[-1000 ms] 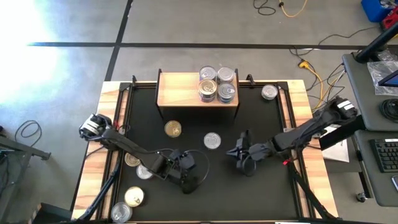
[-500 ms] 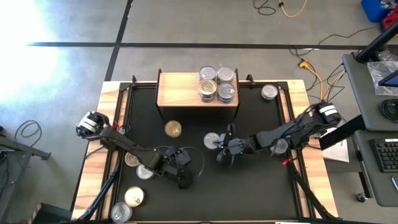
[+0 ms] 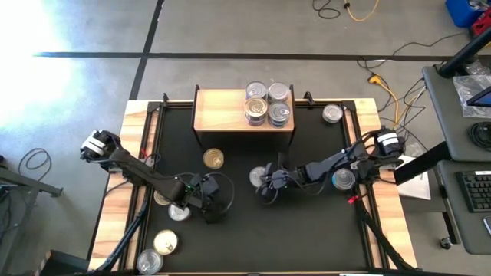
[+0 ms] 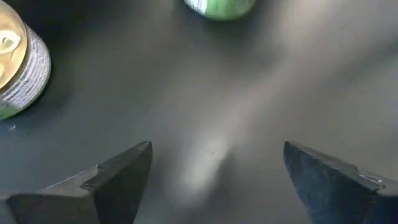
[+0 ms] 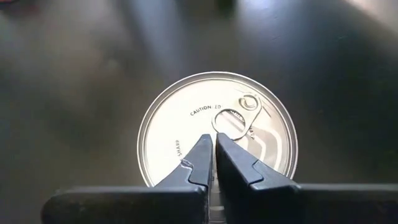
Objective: Stack canned seafood by type on shelf
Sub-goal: Put the right green tuna can on the shelf
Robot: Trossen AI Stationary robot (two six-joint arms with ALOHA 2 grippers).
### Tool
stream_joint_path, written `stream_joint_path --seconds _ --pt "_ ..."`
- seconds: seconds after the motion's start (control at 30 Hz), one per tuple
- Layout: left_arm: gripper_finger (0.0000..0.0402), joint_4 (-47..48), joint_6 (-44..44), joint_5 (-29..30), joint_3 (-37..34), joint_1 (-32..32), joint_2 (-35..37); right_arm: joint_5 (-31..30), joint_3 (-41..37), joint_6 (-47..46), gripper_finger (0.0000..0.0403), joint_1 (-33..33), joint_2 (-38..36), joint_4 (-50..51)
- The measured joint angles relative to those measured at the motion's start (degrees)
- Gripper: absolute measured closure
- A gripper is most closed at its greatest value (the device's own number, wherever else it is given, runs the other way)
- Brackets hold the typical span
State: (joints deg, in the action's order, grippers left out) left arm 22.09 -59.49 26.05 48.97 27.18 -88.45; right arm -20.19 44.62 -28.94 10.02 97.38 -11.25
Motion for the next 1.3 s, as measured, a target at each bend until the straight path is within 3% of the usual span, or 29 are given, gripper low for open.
stream_joint_path --seconds 0.2,0.3,0.47,0.7,0.8,0.97,1.07,1.3 --pt "0.0067 -9.8 9.5 1.8 -3.7 -0.5 1.3 2.5 -0.1 -1.5 0.039 3.1 -1.7 1.4" --pt "0.0064 -17.8 13.7 1.8 -5.6 -0.7 1.4 3.5 0.3 -6.5 0.039 3.9 -4.7 2.9" --pt "0.0054 -24.0 11.0 1.0 -7.2 -0.8 -0.4 2.7 0.9 -7.4 0.039 4.3 -12.1 2.8" --pt "0.0032 -23.7 10.6 -0.5 -1.1 -0.9 -8.0 2.2 0.8 -5.7 0.039 3.2 -17.3 21.7" --pt "0.003 -22.7 10.2 2.4 1.1 -0.9 -11.5 2.2 0.6 -5.7 0.039 2.2 -16.7 25.6" --pt "0.0029 -24.2 6.9 5.8 0.4 -1.4 -14.8 2.2 0.6 -4.0 0.039 -0.1 -12.2 23.7" --pt "0.0029 -26.7 9.1 7.6 0.7 -1.4 -16.7 2.9 0.6 -4.7 0.039 -1.4 -8.9 21.7" --pt "0.0029 -26.1 11.6 8.6 7.1 -1.3 -23.9 14.5 4.3 -8.4 0.039 -1.5 -2.6 19.4"
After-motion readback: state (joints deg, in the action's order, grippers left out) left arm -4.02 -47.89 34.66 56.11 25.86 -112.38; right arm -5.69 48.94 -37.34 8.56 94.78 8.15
